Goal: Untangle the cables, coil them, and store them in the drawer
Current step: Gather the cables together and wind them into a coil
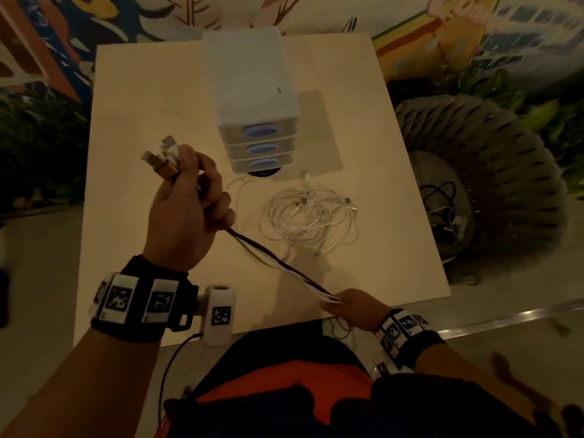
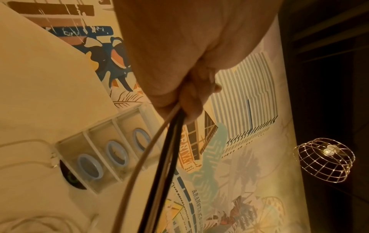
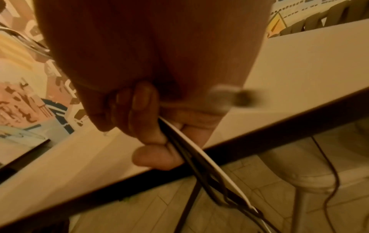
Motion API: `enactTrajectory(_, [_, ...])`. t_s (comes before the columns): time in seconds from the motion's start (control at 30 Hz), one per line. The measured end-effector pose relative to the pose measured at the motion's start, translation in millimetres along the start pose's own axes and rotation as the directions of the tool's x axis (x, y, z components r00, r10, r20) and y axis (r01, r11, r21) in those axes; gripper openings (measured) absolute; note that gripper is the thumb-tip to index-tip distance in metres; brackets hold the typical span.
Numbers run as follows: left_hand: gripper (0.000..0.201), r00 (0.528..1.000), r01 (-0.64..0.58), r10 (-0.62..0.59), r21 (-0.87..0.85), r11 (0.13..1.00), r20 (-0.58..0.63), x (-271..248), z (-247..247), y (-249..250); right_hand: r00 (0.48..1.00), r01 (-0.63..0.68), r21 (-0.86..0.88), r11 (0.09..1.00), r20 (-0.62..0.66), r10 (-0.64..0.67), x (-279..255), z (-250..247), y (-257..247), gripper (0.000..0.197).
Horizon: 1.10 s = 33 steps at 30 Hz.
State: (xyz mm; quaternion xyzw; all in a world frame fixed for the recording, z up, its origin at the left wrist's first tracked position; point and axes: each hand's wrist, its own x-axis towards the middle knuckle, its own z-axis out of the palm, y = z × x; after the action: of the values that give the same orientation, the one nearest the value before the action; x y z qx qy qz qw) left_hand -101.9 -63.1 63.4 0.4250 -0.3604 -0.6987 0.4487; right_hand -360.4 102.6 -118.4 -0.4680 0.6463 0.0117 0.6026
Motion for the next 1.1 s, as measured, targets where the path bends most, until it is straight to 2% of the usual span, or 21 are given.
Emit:
enactTrajectory(0.1, [0.046, 0.999, 0.037, -0.037, 0.006, 0.999, -0.021, 3, -6, -1, 0.999, 0.014, -0.038, 0.999, -0.031, -0.015, -2, 7, 26, 0.052])
enactTrajectory(0.2, [0.046, 0.995, 0.097, -0.098, 0.019, 0.995, 0.019, 0, -5, -9, 0.998, 0.002, -0.062, 0.998, -0.066, -0.006, -3, 11, 45, 0.056])
enactTrajectory(0.4, [0.045, 0.990, 0.138, -0.139, 0.040, 0.990, 0.016, -2, -2, -18, 0.998, 0.066, -0.252, 0.965, 0.035, -0.059, -15, 5, 48, 0.048])
enactTrajectory(0.5, [0.045, 0.989, 0.146, -0.146, 0.031, 0.989, 0.004, -3, -2, -24, 0.996, 0.090, -0.245, 0.965, 0.027, -0.086, -26, -8, 42, 0.049])
enactTrajectory(0.57, [0.044, 0.986, 0.164, -0.164, 0.030, 0.986, -0.004, -4, -2, -31, 0.995, 0.104, -0.144, 0.984, 0.019, -0.103, -30, -21, 39, 0.050])
enactTrajectory(0.63, [0.044, 0.981, 0.195, -0.194, 0.031, 0.980, -0.018, -4, -4, -37, 0.996, 0.094, -0.121, 0.988, 0.013, -0.093, -35, -33, 29, 0.051])
enactTrajectory(0.7, [0.045, 0.969, 0.243, -0.241, 0.042, 0.969, -0.045, -5, -7, -44, 0.989, 0.101, -0.218, 0.971, -0.087, -0.122, -34, -43, 14, 0.041])
enactTrajectory(0.8, [0.045, 0.945, 0.325, -0.320, 0.062, 0.944, -0.073, -6, -11, -52, 0.932, 0.175, -0.254, 0.951, -0.270, -0.243, -20, -52, -11, 0.025])
enactTrajectory(0.87, [0.044, 0.933, 0.358, -0.353, 0.072, 0.931, -0.077, -8, -15, -55, 0.910, 0.215, -0.266, 0.940, -0.293, -0.292, -4, -54, -34, 0.022])
enactTrajectory(0.97, [0.043, 0.922, 0.382, -0.374, 0.079, 0.921, -0.097, -12, -19, -59, 0.908, 0.176, -0.391, 0.903, -0.291, -0.303, 26, -46, -71, 0.033])
enactTrajectory(1.1, [0.042, 0.925, 0.373, -0.363, 0.090, 0.923, -0.113, -16, -24, -61, 0.919, 0.016, -0.479, 0.878, -0.339, -0.201, 67, -17, -105, 0.058])
